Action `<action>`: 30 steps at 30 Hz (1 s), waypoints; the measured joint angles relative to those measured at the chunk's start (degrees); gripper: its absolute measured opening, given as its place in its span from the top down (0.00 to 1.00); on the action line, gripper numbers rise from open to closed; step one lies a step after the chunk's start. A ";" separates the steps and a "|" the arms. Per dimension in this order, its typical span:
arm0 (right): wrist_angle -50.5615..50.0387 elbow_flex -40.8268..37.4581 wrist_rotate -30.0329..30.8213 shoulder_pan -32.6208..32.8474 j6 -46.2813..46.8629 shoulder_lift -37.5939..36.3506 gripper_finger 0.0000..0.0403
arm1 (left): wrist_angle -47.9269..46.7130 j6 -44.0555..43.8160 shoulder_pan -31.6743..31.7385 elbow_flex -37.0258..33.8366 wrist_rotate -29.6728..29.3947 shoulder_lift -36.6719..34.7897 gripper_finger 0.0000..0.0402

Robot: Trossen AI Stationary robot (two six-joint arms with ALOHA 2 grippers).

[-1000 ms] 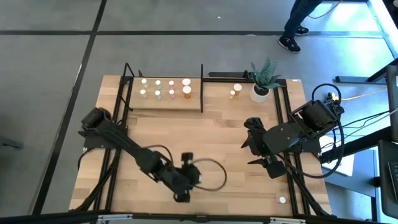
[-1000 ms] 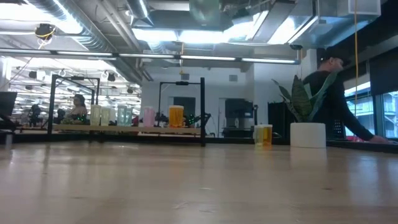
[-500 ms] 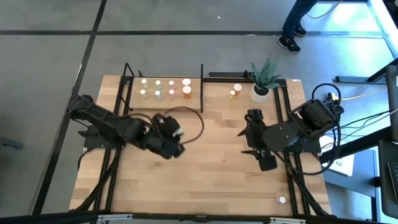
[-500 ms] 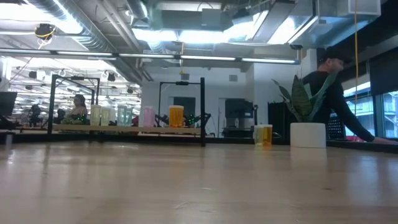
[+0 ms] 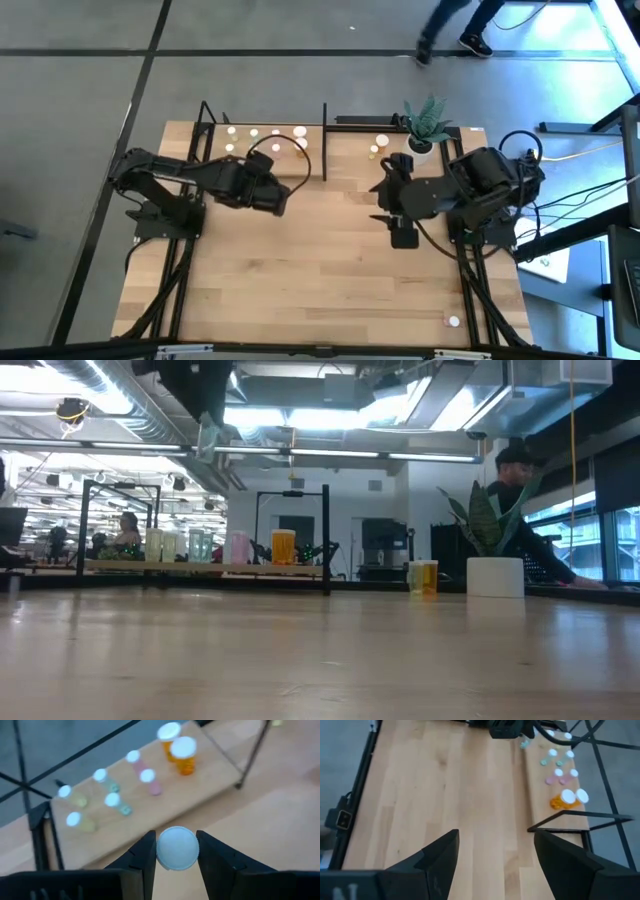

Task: Pick and place medicine bottles onto shelf by color
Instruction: Put the green pill bottle on the shelf and align it with the other green pill bottles

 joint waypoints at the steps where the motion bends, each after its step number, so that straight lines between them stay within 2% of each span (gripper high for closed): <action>1: 0.00 0.00 0.00 -0.44 -0.02 0.00 0.36 | -0.16 -0.02 0.71 -0.39 0.03 0.00 0.71; 7: 0.01 0.00 0.00 -2.60 -0.11 -0.02 0.36 | -0.66 0.01 3.01 -4.97 0.32 -1.16 0.71; 13: 0.53 0.00 0.00 -4.91 0.10 -0.02 0.36 | 0.71 -1.92 4.60 -14.28 1.83 -7.41 0.71; 16: 0.99 0.00 0.00 -5.98 0.11 -0.02 0.36 | 5.40 -1.90 5.55 -19.12 2.61 -11.75 0.71; 21: 1.48 0.01 0.02 -7.62 0.13 -0.02 0.36 | 15.29 3.60 7.17 -25.94 4.24 -16.87 0.71; 30: 3.34 0.00 0.02 -9.99 0.09 -0.02 0.36 | 23.27 12.63 12.67 -31.17 6.65 -17.42 0.71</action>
